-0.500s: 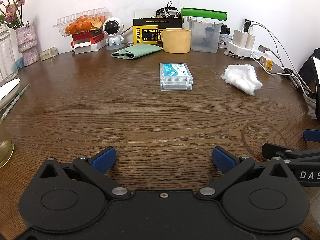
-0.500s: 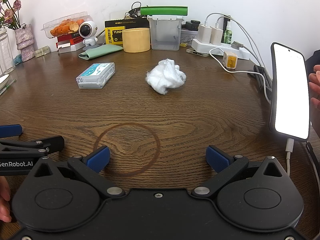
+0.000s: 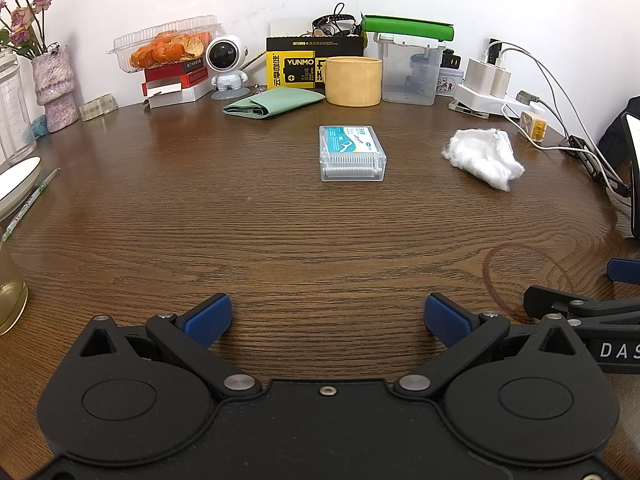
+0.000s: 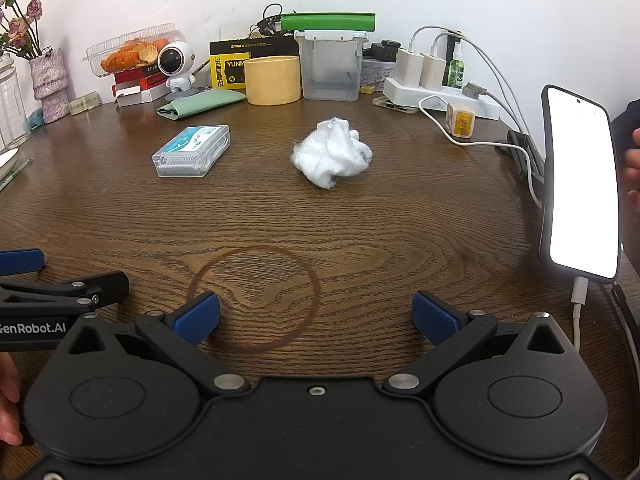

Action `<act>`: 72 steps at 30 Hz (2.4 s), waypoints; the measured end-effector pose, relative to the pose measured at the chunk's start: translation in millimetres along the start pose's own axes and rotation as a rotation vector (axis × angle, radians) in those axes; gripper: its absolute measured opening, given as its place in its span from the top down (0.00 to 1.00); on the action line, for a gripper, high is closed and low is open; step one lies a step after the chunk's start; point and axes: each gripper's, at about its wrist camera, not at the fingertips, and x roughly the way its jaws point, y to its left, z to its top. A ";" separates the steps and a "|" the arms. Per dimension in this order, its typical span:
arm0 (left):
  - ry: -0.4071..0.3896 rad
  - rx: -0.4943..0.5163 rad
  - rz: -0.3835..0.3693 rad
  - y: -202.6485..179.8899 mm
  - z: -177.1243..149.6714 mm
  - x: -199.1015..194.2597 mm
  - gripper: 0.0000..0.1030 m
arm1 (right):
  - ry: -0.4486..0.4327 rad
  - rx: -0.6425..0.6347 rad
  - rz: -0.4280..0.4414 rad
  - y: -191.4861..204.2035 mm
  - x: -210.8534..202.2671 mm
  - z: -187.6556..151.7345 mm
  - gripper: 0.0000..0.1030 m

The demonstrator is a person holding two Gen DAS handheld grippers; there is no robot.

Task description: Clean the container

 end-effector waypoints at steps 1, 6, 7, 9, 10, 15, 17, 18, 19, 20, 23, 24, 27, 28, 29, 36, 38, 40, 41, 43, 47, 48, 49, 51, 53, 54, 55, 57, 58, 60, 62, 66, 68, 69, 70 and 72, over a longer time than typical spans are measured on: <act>0.000 0.000 0.000 0.0 0.0 0.0 0.00 | 0.000 0.000 0.000 0.0 0.0 0.0 0.00; 0.000 0.000 0.000 0.2 0.0 0.1 0.00 | 0.000 0.000 0.000 -0.1 -0.2 0.1 0.00; 0.000 0.000 0.000 0.3 0.0 0.1 0.00 | 0.000 0.000 0.000 -0.1 -0.2 0.1 0.00; 0.000 0.000 0.000 0.2 0.0 0.1 0.00 | 0.000 0.000 0.000 -0.1 -0.1 0.1 0.00; 0.000 0.000 0.000 0.0 0.0 0.0 0.00 | 0.000 0.000 0.000 -0.1 -0.1 0.2 0.00; 0.000 0.000 0.000 0.0 0.0 0.1 0.00 | 0.000 0.000 0.000 -0.1 -0.1 0.2 0.00; 0.001 -0.003 0.005 -0.7 0.2 0.4 0.00 | 0.000 0.000 0.000 0.0 -0.1 0.1 0.00; 0.001 -0.006 0.012 -1.5 0.5 0.7 0.00 | 0.000 0.000 0.000 0.1 -0.1 0.1 0.00; 0.001 -0.003 0.008 -1.2 0.8 1.0 0.00 | 0.000 0.000 0.000 0.1 -0.1 0.1 0.00; 0.002 0.000 0.004 -0.7 1.1 1.2 0.00 | 0.000 0.001 0.001 0.1 -0.2 0.1 0.00; 0.025 0.010 -0.017 2.1 5.6 2.7 0.00 | 0.000 0.000 0.000 0.3 -0.2 0.0 0.00; 0.044 0.006 -0.023 3.2 8.9 3.4 0.00 | 0.000 0.000 0.000 0.5 -0.3 0.1 0.00; 0.024 0.005 -0.049 4.1 22.0 0.4 0.00 | 0.000 0.002 0.001 0.2 -0.5 0.5 0.00; -0.022 0.013 -0.058 3.3 28.0 -2.5 0.00 | 0.000 0.000 0.001 0.3 -0.6 0.6 0.00; -0.055 0.009 -0.051 2.3 36.1 -2.3 0.00 | 0.000 0.000 0.001 0.2 -0.6 0.8 0.00; -0.056 -0.042 0.017 -8.8 93.8 44.4 0.00 | 0.000 0.000 0.001 1.4 0.1 1.7 0.00; -0.049 -0.008 0.046 -17.6 104.0 62.1 0.00 | 0.000 0.000 0.001 1.6 0.3 1.9 0.00; -0.032 0.021 0.063 -25.5 111.9 81.2 0.00 | 0.001 0.000 0.001 1.9 0.5 2.1 0.00; -0.020 0.030 0.072 -28.5 114.0 89.7 0.00 | 0.001 0.001 0.001 0.7 -0.3 1.2 0.00; 0.020 0.037 0.089 -32.5 115.9 105.9 0.00 | 0.001 0.001 0.002 0.1 0.3 1.6 0.00; 0.042 0.046 0.106 -33.1 110.4 120.7 0.00 | 0.001 0.001 0.002 -0.1 0.2 1.4 0.00; 0.047 0.044 0.099 -32.1 109.6 121.8 0.00 | 0.001 0.001 0.002 -0.1 0.3 1.5 0.00; 0.048 0.047 0.093 -31.6 108.8 122.7 0.00 | 0.001 0.001 0.003 -0.1 0.3 1.5 0.00; 0.035 0.050 0.107 -30.7 109.1 122.4 0.00 | 0.001 0.001 0.003 -0.2 0.9 2.1 0.00; 0.021 0.053 0.122 -29.9 109.5 122.0 0.00 | 0.001 0.001 0.002 -0.2 1.2 2.0 0.00; 0.016 0.050 0.110 -28.5 109.6 122.9 0.13 | 0.001 0.001 0.002 -0.2 1.2 2.0 0.00; 0.025 0.032 0.085 -25.8 109.8 124.3 0.29 | 0.001 0.001 0.002 -0.3 1.3 2.0 0.00; 0.043 0.007 0.055 -22.7 110.7 124.8 0.45 | 0.001 0.001 0.003 -0.3 1.3 1.9 0.00; 0.050 0.003 0.054 -22.6 111.5 123.7 0.45 | 0.001 0.001 0.003 -0.3 1.3 1.9 0.00; 0.050 0.016 0.051 -26.4 112.0 123.2 0.45 | 0.001 0.001 0.003 -0.2 1.4 1.9 0.00; 0.054 0.031 0.044 -27.8 109.9 118.3 0.45 | 0.001 0.001 0.002 -0.2 1.7 1.9 0.00; 0.060 0.079 -0.003 -22.7 88.5 86.9 0.45 | 0.001 0.001 0.003 -1.5 1.0 1.3 0.00; 0.065 0.099 -0.043 -16.6 71.0 65.9 0.45 | 0.001 0.001 0.004 -1.6 0.4 0.8 0.00; 0.072 0.096 -0.058 -12.1 61.6 53.7 0.45 | 0.001 0.000 0.004 -1.4 0.2 0.8 0.00; 0.080 0.077 -0.064 -6.7 52.9 42.2 0.45 | 0.001 0.000 0.003 -1.2 0.0 0.8 0.00; 0.080 0.033 -0.080 2.9 34.5 21.0 0.45 | 0.001 -0.001 0.003 -1.2 0.3 1.1 0.00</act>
